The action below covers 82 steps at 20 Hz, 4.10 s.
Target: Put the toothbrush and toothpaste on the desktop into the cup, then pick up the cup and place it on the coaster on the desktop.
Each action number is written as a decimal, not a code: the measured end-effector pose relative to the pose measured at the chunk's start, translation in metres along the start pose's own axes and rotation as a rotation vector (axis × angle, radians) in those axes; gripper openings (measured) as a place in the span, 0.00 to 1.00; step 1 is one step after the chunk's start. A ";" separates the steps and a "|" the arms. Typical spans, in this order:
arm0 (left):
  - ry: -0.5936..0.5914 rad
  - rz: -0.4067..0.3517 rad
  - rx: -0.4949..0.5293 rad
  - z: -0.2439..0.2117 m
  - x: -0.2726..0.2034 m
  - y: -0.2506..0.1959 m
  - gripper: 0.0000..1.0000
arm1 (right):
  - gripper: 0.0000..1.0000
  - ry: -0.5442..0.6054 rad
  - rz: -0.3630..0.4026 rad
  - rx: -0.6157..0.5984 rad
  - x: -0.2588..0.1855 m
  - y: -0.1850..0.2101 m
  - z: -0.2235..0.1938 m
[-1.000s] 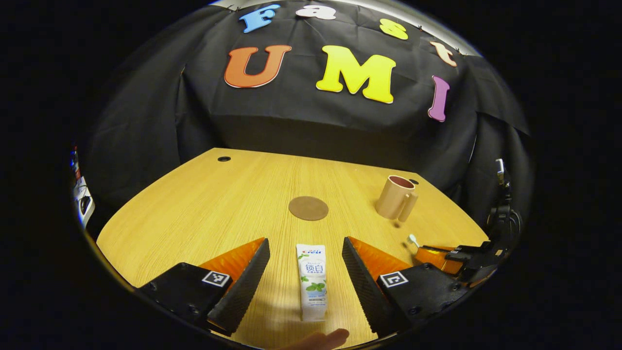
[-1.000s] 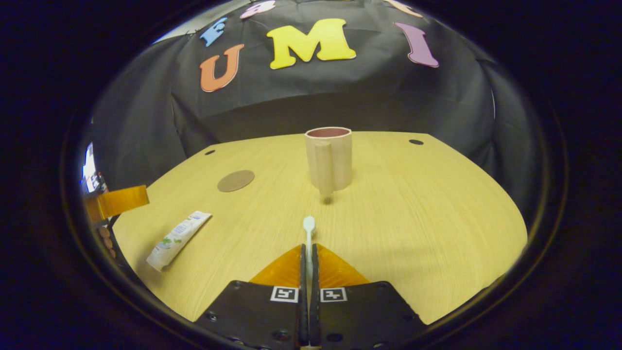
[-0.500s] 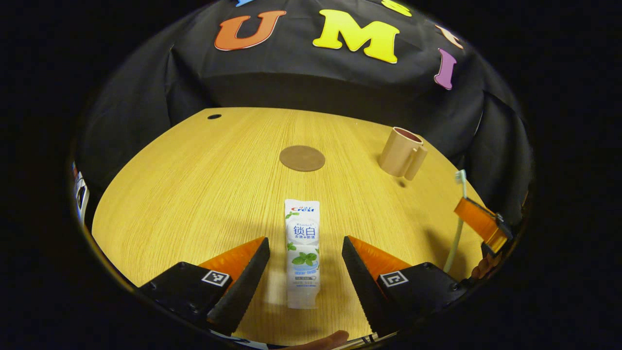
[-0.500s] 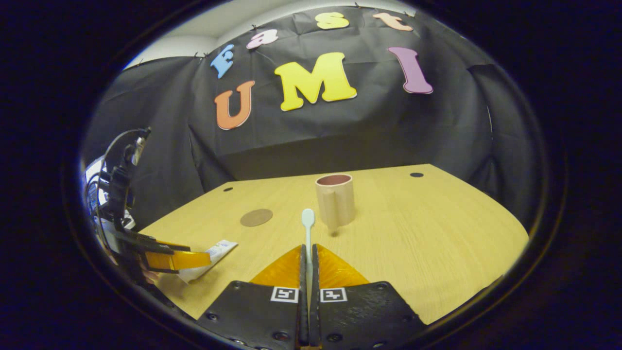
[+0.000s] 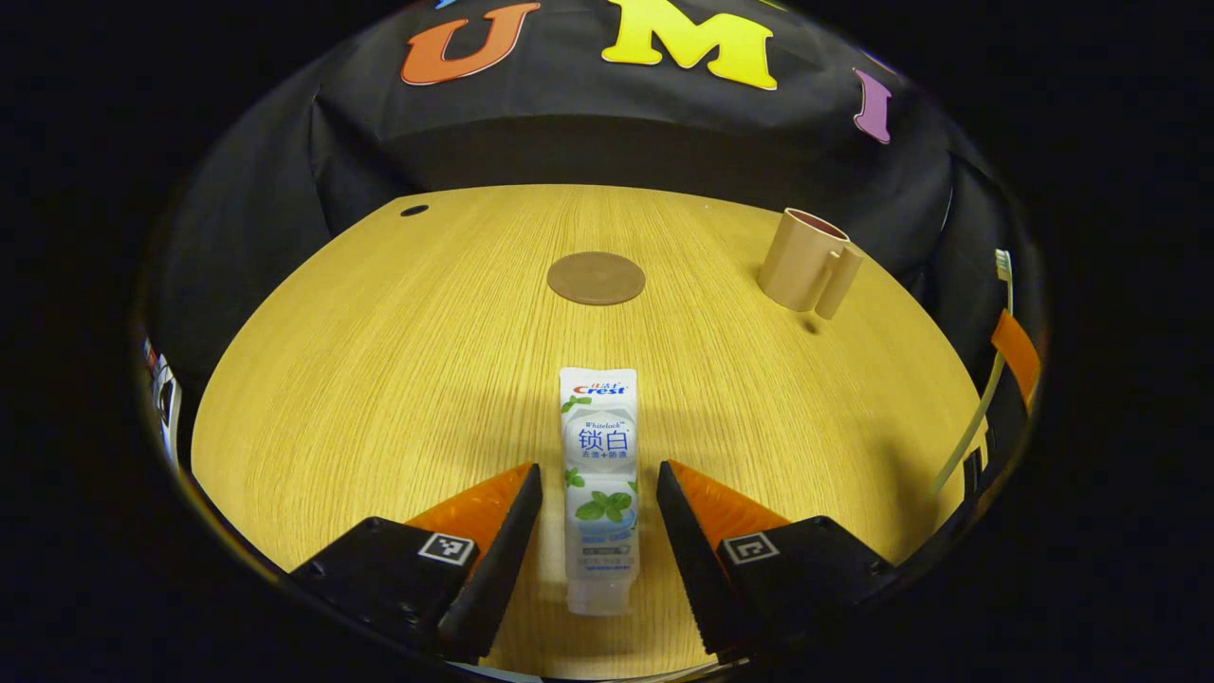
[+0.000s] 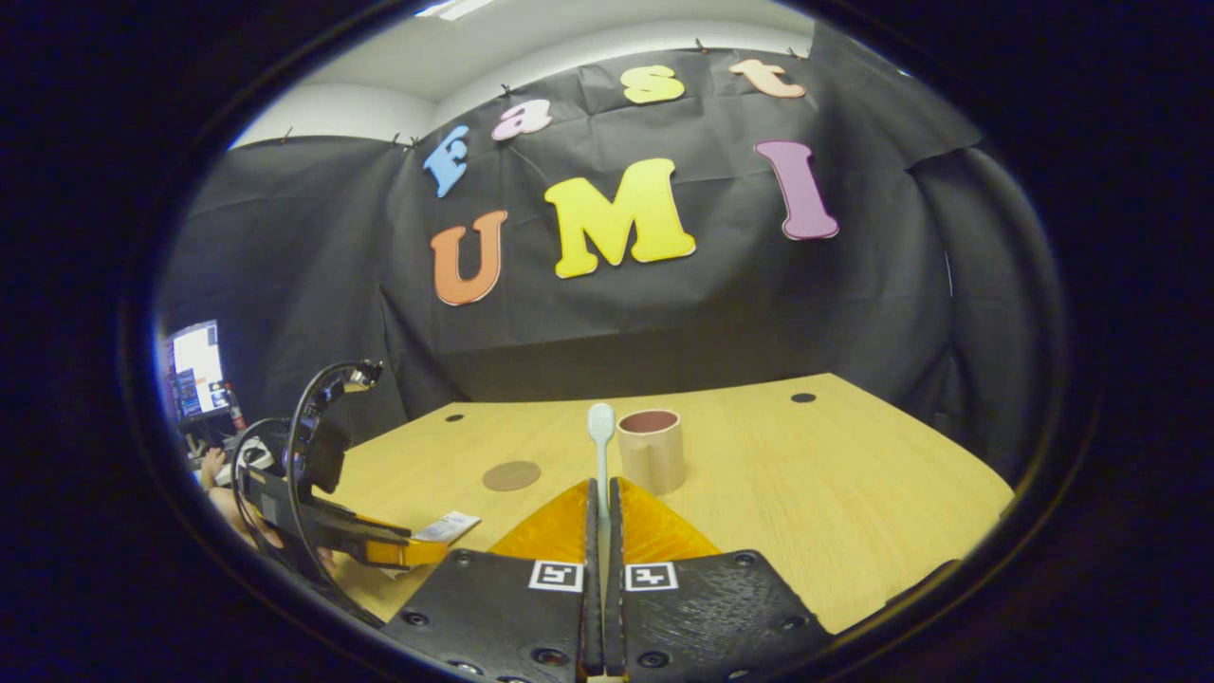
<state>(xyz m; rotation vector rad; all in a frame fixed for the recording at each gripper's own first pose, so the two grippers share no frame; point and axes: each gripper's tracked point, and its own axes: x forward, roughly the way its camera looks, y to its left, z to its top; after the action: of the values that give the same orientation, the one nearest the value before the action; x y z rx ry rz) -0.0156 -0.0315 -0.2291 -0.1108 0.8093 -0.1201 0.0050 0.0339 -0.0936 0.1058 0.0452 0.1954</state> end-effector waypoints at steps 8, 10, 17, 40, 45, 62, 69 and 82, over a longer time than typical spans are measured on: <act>-0.021 -0.007 0.000 0.002 0.003 0.001 0.50 | 0.02 -0.085 -0.024 0.021 0.000 -0.017 0.061; -0.052 -0.016 -0.018 0.003 0.000 0.002 0.48 | 0.02 -0.090 -0.015 0.036 0.004 -0.015 0.070; -0.220 -0.028 -0.036 0.018 -0.020 0.004 0.43 | 0.01 -0.121 -0.016 0.029 0.041 -0.014 0.104; -0.580 -0.129 -0.034 0.093 -0.065 -0.016 0.42 | 0.06 -0.062 -0.049 -0.095 0.256 -0.025 0.090; -0.579 -0.131 -0.008 0.104 -0.063 -0.029 0.42 | 0.68 -0.093 -0.010 -0.008 0.215 -0.034 0.107; -0.694 -0.186 0.098 0.235 -0.037 -0.156 0.41 | 0.96 -0.006 -0.218 -0.034 0.034 -0.190 0.026; -0.743 -0.252 0.123 0.294 -0.002 -0.208 0.41 | 0.96 0.001 -0.218 0.068 0.014 -0.207 0.007; -0.721 -0.233 0.137 0.296 0.019 -0.216 0.51 | 0.95 0.031 -0.238 -0.027 0.012 -0.197 -0.007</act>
<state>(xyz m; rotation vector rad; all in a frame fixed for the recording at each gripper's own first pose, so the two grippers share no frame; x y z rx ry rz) 0.1986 -0.2318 -0.0087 -0.1080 0.0647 -0.3330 0.0537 -0.1551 -0.1226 0.0697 0.0854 -0.0404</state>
